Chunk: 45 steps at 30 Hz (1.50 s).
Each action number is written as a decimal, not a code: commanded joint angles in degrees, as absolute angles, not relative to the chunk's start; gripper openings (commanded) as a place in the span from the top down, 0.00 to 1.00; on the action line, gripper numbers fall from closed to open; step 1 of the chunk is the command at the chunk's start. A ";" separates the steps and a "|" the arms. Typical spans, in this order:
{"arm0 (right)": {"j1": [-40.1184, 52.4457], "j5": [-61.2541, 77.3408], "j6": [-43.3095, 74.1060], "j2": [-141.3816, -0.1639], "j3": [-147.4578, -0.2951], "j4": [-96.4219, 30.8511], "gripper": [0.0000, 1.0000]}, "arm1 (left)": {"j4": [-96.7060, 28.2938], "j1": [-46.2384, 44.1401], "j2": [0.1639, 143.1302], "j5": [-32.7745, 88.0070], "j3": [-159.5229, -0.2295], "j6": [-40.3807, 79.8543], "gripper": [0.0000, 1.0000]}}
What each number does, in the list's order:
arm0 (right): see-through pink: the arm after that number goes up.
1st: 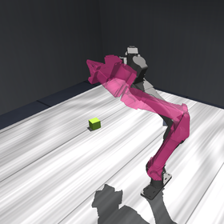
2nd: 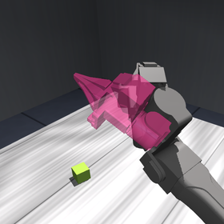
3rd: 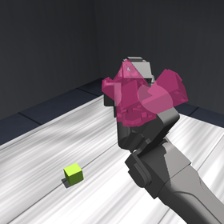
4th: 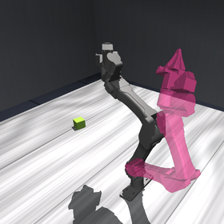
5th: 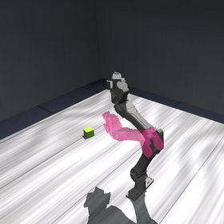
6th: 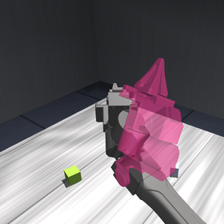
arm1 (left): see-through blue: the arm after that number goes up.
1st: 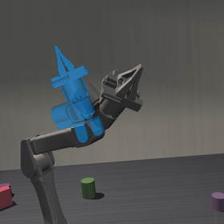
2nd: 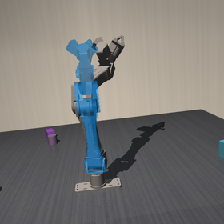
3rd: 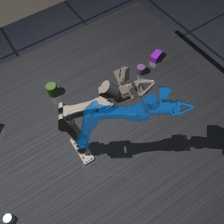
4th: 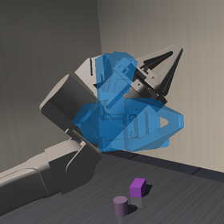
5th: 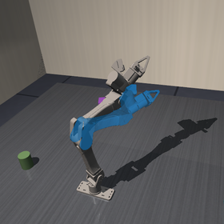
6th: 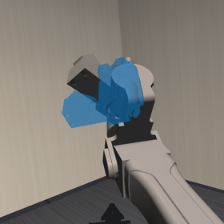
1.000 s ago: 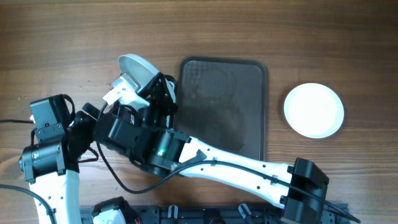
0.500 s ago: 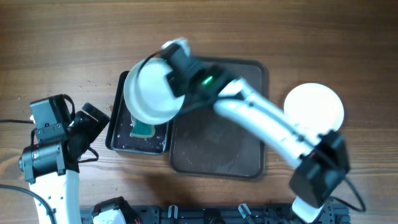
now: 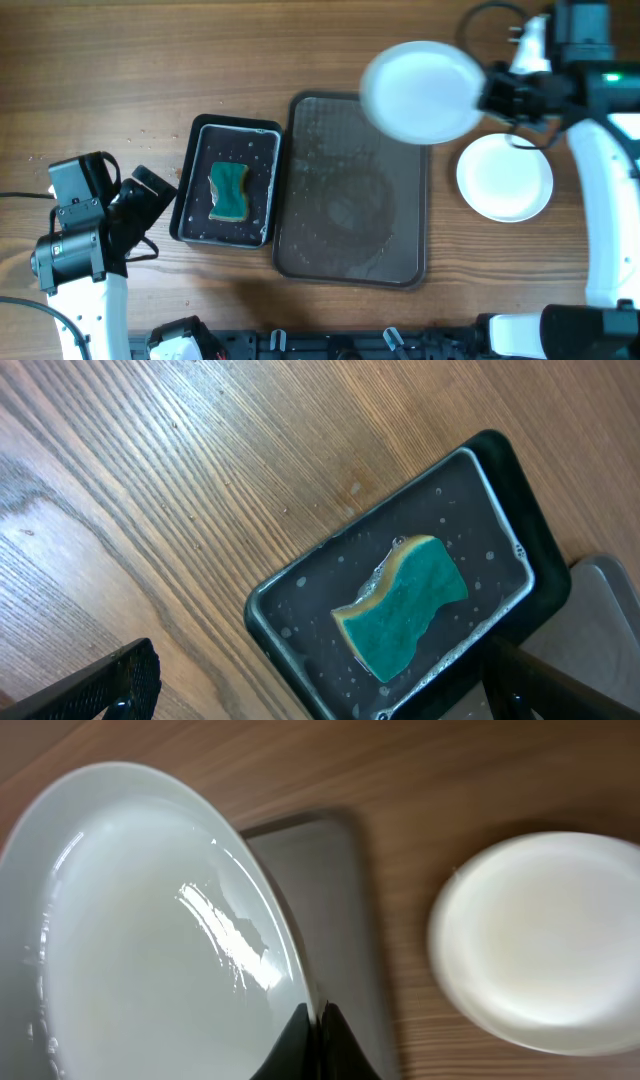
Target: Clean dirty plates on tray and stack at the side
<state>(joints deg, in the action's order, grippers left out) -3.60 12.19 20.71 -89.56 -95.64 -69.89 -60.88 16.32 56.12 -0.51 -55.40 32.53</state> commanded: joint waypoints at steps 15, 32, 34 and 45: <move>-35.73 13.02 22.90 -89.36 -55.83 -50.06 0.96 | -60.80 16.88 55.66 -0.45 -55.94 33.50 0.00; -28.12 26.55 20.86 -69.36 -59.37 -51.70 0.49 | -60.80 16.88 55.66 -0.45 -55.94 33.50 0.00; -24.86 30.26 20.18 -62.87 -59.37 -51.64 0.50 | -60.80 16.88 55.66 -0.45 -55.94 33.50 0.00; -2.37 38.30 12.88 -32.36 -59.35 -56.38 0.00 | -60.80 16.88 55.66 -0.47 -55.94 33.50 0.00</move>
